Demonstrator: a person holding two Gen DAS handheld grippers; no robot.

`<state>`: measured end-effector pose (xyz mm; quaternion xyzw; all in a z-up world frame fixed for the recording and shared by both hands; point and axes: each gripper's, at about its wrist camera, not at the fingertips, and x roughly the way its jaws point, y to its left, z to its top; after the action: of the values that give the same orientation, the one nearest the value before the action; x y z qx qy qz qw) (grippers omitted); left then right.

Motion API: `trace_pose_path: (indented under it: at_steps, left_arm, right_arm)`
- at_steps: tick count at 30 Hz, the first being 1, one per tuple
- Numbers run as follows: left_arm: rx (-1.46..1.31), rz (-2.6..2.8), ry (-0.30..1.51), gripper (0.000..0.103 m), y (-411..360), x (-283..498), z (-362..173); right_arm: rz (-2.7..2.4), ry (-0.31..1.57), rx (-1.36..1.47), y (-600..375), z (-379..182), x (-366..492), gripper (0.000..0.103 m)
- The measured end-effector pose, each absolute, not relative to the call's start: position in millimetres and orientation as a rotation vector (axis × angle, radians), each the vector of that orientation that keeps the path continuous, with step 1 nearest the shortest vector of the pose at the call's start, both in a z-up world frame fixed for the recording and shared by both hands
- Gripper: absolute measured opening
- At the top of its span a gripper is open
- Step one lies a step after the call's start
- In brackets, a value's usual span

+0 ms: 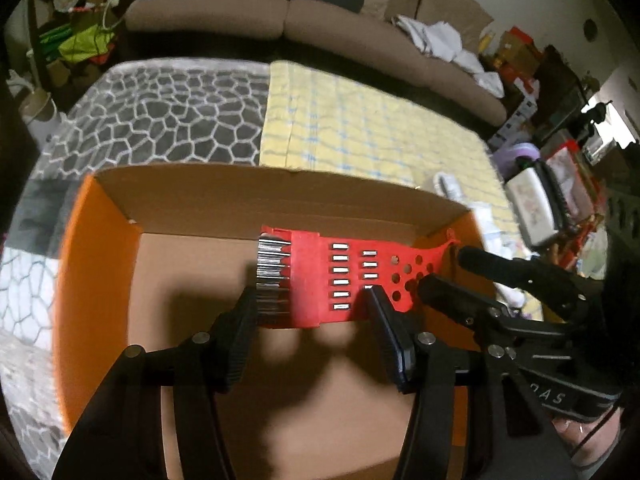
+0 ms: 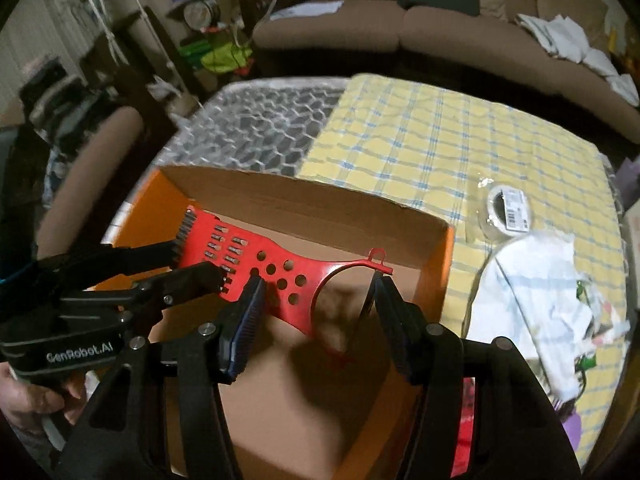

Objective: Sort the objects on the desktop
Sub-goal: 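Carry the red grater into the cardboard box and open the right tool, then grasp the purple bowl rim with the right tool and lift it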

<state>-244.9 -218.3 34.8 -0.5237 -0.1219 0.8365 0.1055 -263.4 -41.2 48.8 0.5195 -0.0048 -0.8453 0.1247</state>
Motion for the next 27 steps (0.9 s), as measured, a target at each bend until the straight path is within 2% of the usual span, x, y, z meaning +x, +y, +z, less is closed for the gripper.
trace_pose_path:
  at_steps: [2, 3, 4, 6, 11, 14, 19, 27]
  left_arm:
    - [-1.6, 2.455, -0.338, 0.059, -214.5, -254.5, 21.2]
    - [-1.62, 2.461, -0.328, 0.062, -213.5, -256.6, 17.8]
    - [-1.636, 2.468, -0.322, 0.069, -213.3, -258.1, 14.8]
    - [-1.637, 2.484, -0.336, 0.072, -217.4, -256.8, 12.8]
    - [-1.573, 2.533, -0.335, 0.075, -222.2, -237.6, 29.7]
    - [-1.475, 2.562, -0.297, 0.087, -211.6, -215.4, 52.2]
    - [-1.315, 2.546, -0.195, 0.09, -161.7, -171.7, 93.8]
    - [-1.176, 2.413, 0.044, 0.092, -33.1, -124.0, 127.5]
  right_arm:
    - [-2.48, 0.016, 1.524, -43.8, 42.6, -270.2, 0.055]
    - [-2.495, 0.037, 1.534, -44.1, 40.8, -272.8, 0.062]
    - [-2.505, 0.047, 1.539, -42.5, 39.9, -273.9, 0.064]
    - [-2.527, 0.03, 1.507, -37.1, 46.4, -268.5, 0.07]
    - [-2.529, -0.02, 1.397, -9.7, 75.1, -239.0, 0.072]
    - [-2.526, -0.053, 1.358, 17.0, 95.3, -214.0, 0.075]
    - [-2.577, -0.078, 1.386, 85.1, 115.2, -155.4, 0.079]
    - [-2.694, -0.115, 1.553, 190.6, 101.4, -77.8, 0.079]
